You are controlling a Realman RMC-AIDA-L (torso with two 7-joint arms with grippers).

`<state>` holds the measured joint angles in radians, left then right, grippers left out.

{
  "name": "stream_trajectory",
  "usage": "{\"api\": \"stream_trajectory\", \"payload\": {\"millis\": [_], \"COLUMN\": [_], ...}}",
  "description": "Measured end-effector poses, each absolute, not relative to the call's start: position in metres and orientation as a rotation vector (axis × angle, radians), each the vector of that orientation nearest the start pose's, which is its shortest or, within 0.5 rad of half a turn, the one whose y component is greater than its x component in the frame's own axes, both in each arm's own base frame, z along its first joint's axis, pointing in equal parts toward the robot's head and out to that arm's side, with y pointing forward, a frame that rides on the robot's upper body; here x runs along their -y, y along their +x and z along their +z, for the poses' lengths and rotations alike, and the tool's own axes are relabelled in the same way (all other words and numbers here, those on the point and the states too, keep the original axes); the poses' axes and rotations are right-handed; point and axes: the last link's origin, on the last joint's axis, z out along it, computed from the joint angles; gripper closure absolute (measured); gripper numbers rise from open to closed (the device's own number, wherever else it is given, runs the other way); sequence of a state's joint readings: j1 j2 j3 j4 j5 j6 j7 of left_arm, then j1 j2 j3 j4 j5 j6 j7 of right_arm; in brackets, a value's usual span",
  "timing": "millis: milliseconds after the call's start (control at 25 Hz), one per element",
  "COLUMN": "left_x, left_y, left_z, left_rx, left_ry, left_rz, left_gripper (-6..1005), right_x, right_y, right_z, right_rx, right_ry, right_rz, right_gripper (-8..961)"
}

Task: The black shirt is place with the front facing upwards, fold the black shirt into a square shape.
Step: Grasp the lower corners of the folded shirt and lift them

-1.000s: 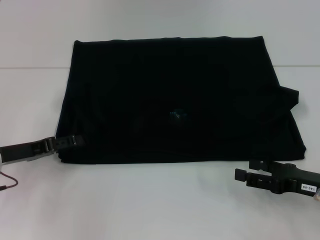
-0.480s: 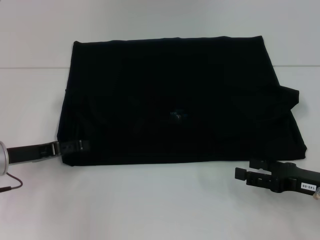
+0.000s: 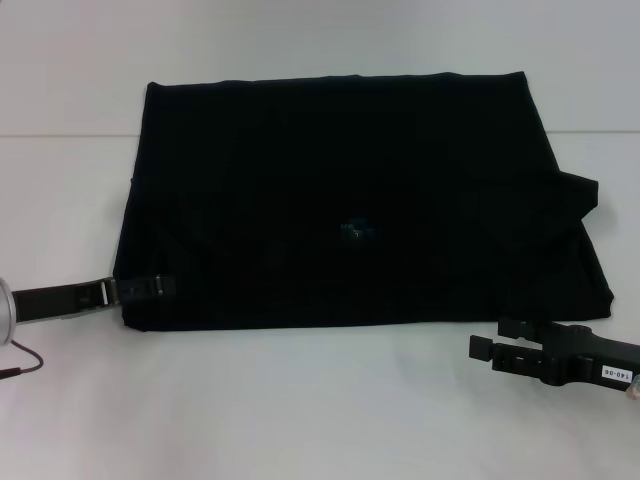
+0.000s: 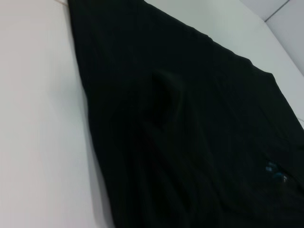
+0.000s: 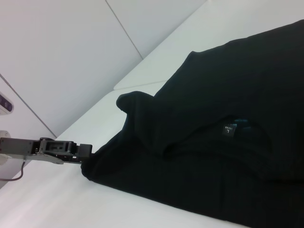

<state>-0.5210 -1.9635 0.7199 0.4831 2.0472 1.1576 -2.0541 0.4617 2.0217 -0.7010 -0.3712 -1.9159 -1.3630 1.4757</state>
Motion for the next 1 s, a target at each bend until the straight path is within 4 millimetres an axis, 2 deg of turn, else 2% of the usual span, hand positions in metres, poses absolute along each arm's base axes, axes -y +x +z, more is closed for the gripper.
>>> {"api": "stream_trajectory", "payload": {"millis": [360,1000], "left_x": [-0.3536,-0.3536], "left_y": [-0.3455,-0.3448], "left_z": [0.0186,0.0163], "left_rx": [1.614,1.581], "left_ry": [-2.096,-2.130], "left_rz": [-0.461,-0.404], "left_gripper": [182,874], "right_x": [-0.3038,-0.3032], "right_y": [0.3216,0.3197], "right_z": [-0.0237,-0.0226], "right_rx": [-1.177,-1.196], "right_ry": [-2.478,-2.479], "right_rz": [0.706,0.728], "right_gripper": [70,70]}}
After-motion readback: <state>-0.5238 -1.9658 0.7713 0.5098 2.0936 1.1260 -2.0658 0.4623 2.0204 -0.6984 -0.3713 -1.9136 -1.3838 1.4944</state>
